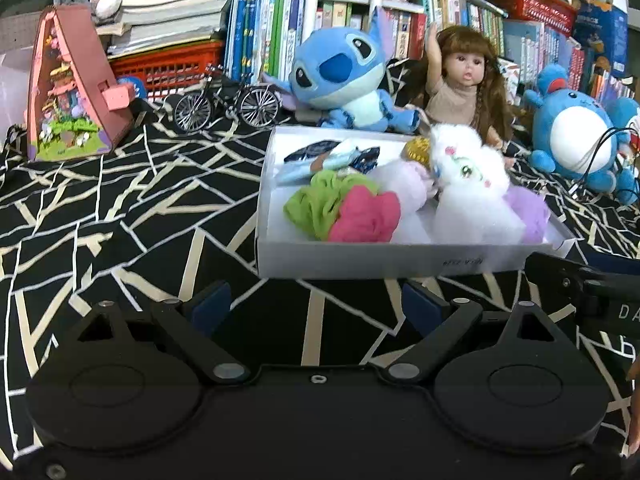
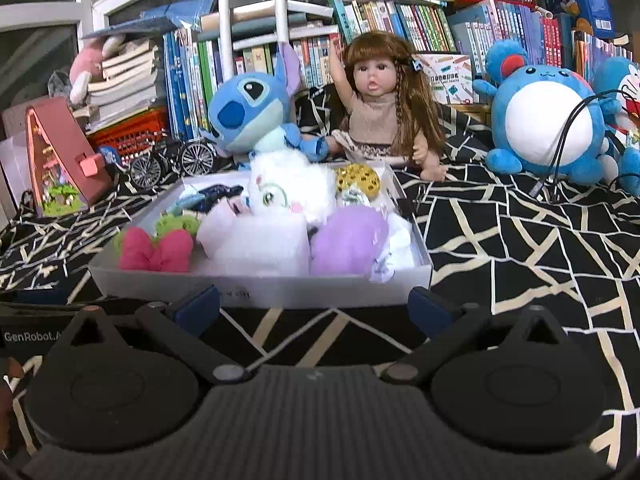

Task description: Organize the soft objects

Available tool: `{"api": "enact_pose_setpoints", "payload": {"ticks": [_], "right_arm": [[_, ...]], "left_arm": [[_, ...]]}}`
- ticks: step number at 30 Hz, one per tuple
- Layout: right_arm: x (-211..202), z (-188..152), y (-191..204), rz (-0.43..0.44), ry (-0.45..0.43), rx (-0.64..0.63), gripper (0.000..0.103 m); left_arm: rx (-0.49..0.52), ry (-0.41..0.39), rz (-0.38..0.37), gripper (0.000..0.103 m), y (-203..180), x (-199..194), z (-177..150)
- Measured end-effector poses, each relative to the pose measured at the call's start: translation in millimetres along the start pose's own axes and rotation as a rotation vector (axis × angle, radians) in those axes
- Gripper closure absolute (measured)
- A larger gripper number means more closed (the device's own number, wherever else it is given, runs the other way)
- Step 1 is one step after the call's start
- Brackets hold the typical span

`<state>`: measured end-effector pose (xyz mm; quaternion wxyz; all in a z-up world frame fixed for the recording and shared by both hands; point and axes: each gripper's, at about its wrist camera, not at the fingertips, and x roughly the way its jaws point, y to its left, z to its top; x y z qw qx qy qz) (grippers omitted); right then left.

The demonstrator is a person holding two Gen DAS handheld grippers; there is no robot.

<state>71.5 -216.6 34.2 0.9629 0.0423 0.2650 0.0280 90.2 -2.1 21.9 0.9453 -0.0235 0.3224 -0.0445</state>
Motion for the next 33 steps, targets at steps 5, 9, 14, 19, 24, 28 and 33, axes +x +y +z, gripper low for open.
{"api": "enact_pose_setpoints", "payload": {"ticks": [5, 9, 14, 19, 24, 28, 33], "right_arm": [[5.9, -6.3, 1.7, -0.009, 0.021, -0.005, 0.0], [11.0, -9.3, 3.3, -0.024, 0.032, -0.009, 0.0], [18.3, -12.6, 2.6, -0.04, 0.055, -0.003, 0.0], [25.5, -18.0, 1.0, -0.047, 0.083, 0.006, 0.0], [26.3, -18.9, 0.7, -0.046, 0.089, 0.001, 0.0], [27.6, -19.0, 3.5, -0.054, 0.099, -0.021, 0.0], [30.8, -18.6, 9.5, -0.077, 0.116, -0.062, 0.0]], "left_arm": [[-0.01, 0.024, 0.019, 0.011, 0.4, 7.4, -5.3], [-0.016, 0.041, 0.035, 0.011, -0.6, 14.0, -8.6], [0.001, 0.031, 0.057, 0.008, -4.2, 17.2, -10.7], [0.021, 0.014, 0.074, 0.003, -8.2, 21.5, -13.2], [0.017, 0.009, 0.074, 0.0, -7.8, 24.3, -13.2], [0.015, 0.003, 0.075, 0.0, -6.8, 24.4, -14.0], [0.01, 0.0, 0.072, 0.0, -7.0, 23.9, -14.4]]}}
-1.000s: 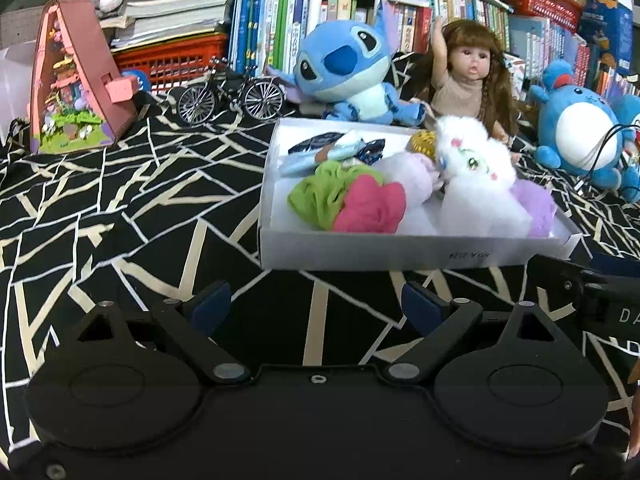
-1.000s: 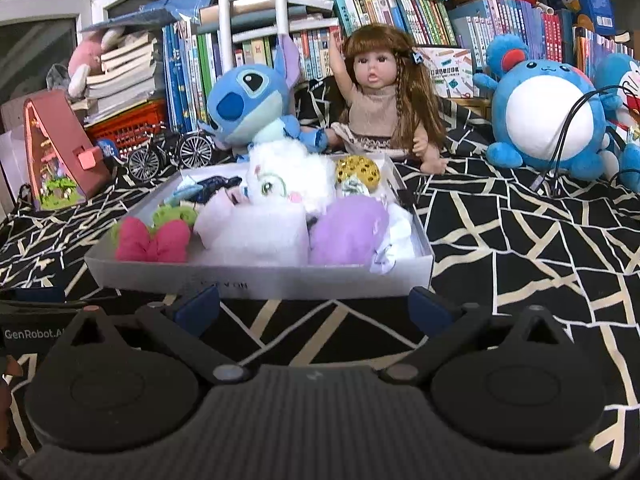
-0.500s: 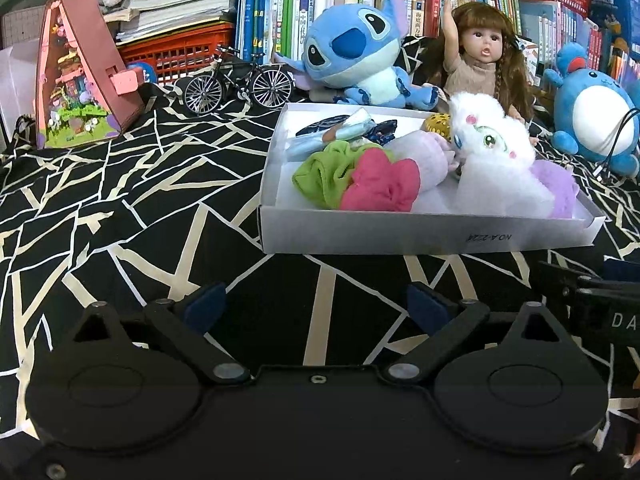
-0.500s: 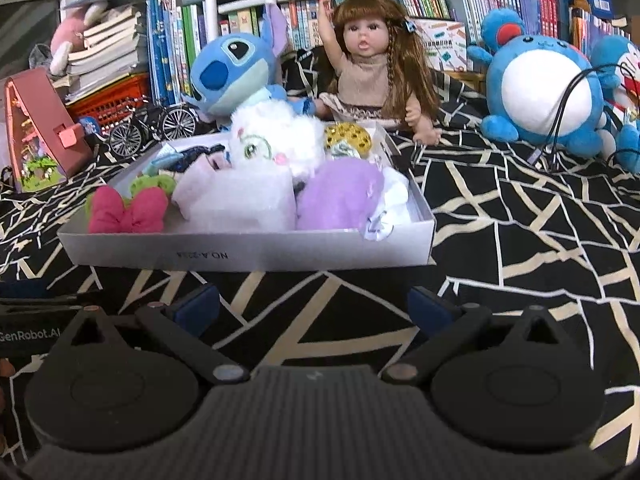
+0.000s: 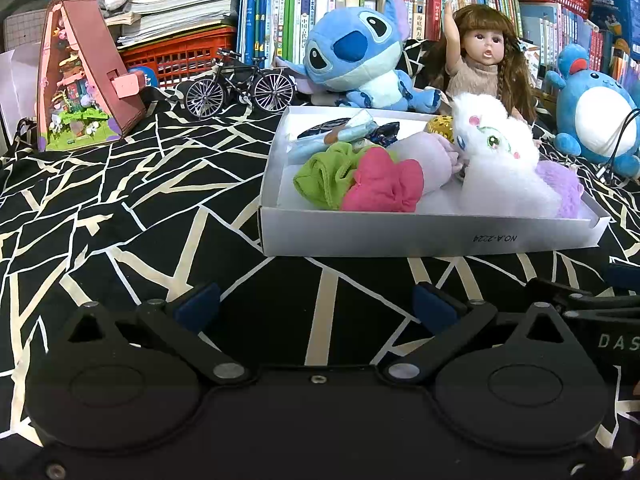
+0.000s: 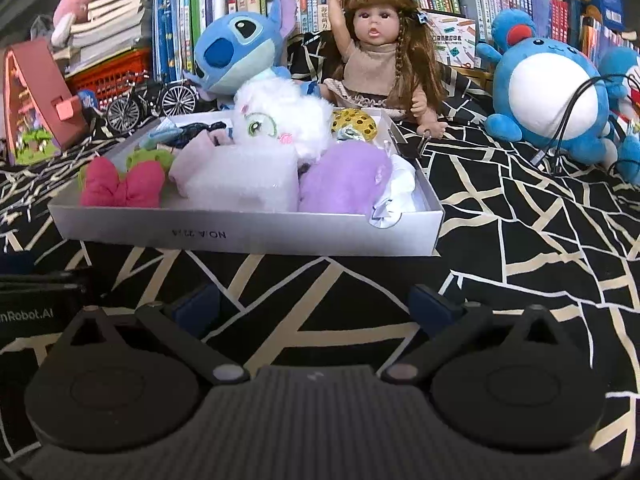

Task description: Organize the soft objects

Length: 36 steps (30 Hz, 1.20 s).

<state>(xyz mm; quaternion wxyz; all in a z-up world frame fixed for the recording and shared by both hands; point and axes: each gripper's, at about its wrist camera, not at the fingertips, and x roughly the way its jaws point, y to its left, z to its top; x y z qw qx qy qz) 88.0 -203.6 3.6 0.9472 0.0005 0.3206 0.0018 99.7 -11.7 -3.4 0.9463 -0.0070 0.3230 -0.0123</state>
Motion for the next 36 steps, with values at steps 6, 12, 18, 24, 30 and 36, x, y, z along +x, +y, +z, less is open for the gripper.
{"api": "enact_pose_setpoints", "payload": {"ticks": [6, 12, 18, 24, 30, 36], "right_arm": [[0.1, -0.5, -0.4, 0.0, -0.002, 0.002, 0.0], [0.0, -0.6, -0.7, 0.001, -0.002, 0.003, 0.0], [-0.2, -0.7, -0.7, 0.0, -0.002, 0.003, 0.0], [-0.2, -0.8, -0.8, 0.001, -0.002, 0.003, 0.0], [-0.1, -0.8, -0.6, 0.001, -0.002, 0.003, 0.0], [0.0, -0.9, -0.7, 0.001, -0.002, 0.003, 0.0]], "left_arm": [[-0.009, -0.004, -0.006, 0.0, 1.2, -1.4, -0.2], [-0.003, -0.001, -0.001, 0.0, 1.4, -1.5, -0.5], [-0.003, -0.001, 0.001, 0.0, 1.0, -0.9, -0.3], [-0.002, -0.001, 0.002, 0.0, 1.2, -1.1, -0.7], [-0.002, -0.001, 0.003, 0.0, 1.0, -1.2, -0.5], [-0.004, -0.002, 0.005, 0.0, 1.8, -1.1, -0.8]]}}
